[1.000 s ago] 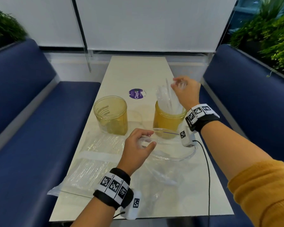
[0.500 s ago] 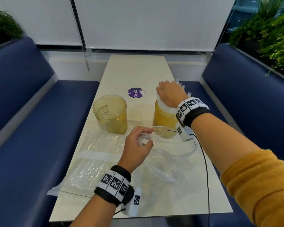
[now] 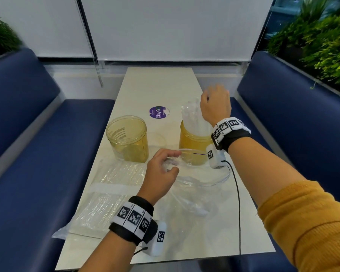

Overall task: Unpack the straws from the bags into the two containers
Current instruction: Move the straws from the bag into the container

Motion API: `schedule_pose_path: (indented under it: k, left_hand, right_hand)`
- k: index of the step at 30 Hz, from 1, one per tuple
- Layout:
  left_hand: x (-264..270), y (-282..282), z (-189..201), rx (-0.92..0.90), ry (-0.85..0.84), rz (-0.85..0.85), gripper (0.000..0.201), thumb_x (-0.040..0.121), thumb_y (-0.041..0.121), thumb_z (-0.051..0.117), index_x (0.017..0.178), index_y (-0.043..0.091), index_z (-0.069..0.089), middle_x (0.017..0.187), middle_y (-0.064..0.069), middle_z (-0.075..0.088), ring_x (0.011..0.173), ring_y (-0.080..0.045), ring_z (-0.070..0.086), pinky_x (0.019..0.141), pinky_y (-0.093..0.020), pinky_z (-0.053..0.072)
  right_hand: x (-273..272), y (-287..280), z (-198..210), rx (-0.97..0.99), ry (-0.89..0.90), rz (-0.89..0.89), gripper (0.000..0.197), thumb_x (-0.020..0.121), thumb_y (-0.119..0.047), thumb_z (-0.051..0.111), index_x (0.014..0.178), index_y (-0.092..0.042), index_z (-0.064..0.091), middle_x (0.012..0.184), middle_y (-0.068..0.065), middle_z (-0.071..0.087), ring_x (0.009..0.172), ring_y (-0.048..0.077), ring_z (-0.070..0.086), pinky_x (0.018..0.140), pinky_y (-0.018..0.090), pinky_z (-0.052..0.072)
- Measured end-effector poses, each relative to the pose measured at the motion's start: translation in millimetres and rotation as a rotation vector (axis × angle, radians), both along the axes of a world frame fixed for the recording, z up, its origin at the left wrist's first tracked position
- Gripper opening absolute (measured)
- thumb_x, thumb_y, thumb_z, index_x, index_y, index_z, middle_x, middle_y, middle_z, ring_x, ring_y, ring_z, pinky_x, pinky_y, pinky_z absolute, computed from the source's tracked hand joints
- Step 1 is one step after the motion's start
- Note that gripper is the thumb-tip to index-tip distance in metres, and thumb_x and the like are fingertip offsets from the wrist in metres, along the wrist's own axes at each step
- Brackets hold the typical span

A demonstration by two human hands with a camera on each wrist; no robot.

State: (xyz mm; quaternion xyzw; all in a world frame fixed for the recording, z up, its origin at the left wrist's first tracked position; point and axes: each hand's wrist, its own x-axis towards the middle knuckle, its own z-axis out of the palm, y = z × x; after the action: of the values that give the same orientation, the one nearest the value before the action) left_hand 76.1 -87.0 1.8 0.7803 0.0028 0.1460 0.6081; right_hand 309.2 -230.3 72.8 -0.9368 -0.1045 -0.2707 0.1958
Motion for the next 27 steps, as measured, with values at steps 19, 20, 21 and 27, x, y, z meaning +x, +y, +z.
schedule_pose_path:
  k: [19, 20, 21, 27]
  left_hand:
    - [5.5, -16.9, 24.9, 0.141, 0.027, -0.238, 0.069, 0.072, 0.006, 0.057, 0.14, 0.02, 0.057, 0.138, 0.007, 0.052, 0.129, -0.006, 0.05, 0.112, -0.043, 0.045]
    - [3.6, -19.3, 26.9, 0.159, 0.01, -0.271, 0.066, 0.077, 0.006, 0.06, 0.141, 0.021, 0.056, 0.142, 0.005, 0.05, 0.133, -0.007, 0.048, 0.114, -0.042, 0.043]
    - [1.0, -20.2, 27.6, 0.179, -0.006, -0.301, 0.06, 0.084, 0.008, 0.063, 0.141, 0.024, 0.056, 0.146, 0.005, 0.048, 0.136, -0.008, 0.046, 0.115, -0.04, 0.041]
    - [-35.7, 38.6, 14.3, 0.341, -0.023, -0.228, 0.035, 0.094, 0.03, 0.071, 0.128, 0.032, 0.063, 0.137, 0.016, 0.053, 0.125, -0.003, 0.052, 0.103, -0.017, 0.04]
  right_hand:
    - [-127.5, -62.6, 3.2, -0.195, 0.48, 0.461, 0.021, 0.084, -0.034, 0.07, 0.103, -0.04, 0.064, 0.09, -0.015, 0.065, 0.086, 0.011, 0.063, 0.074, 0.029, 0.051]
    - [-129.6, -68.4, -5.3, -0.167, 0.482, 0.426, 0.012, 0.088, -0.03, 0.067, 0.087, -0.039, 0.061, 0.082, -0.013, 0.065, 0.081, 0.014, 0.064, 0.071, 0.031, 0.051]
    - [-129.7, -75.7, -14.3, -0.114, 0.489, 0.408, 0.017, 0.091, -0.027, 0.065, 0.079, -0.038, 0.06, 0.076, -0.012, 0.067, 0.077, 0.013, 0.065, 0.069, 0.033, 0.052]
    - [-143.6, -117.6, -46.6, 0.228, 0.592, 0.318, 0.017, 0.099, -0.009, 0.052, 0.094, -0.018, 0.066, 0.08, -0.003, 0.074, 0.082, 0.012, 0.071, 0.08, 0.027, 0.053]
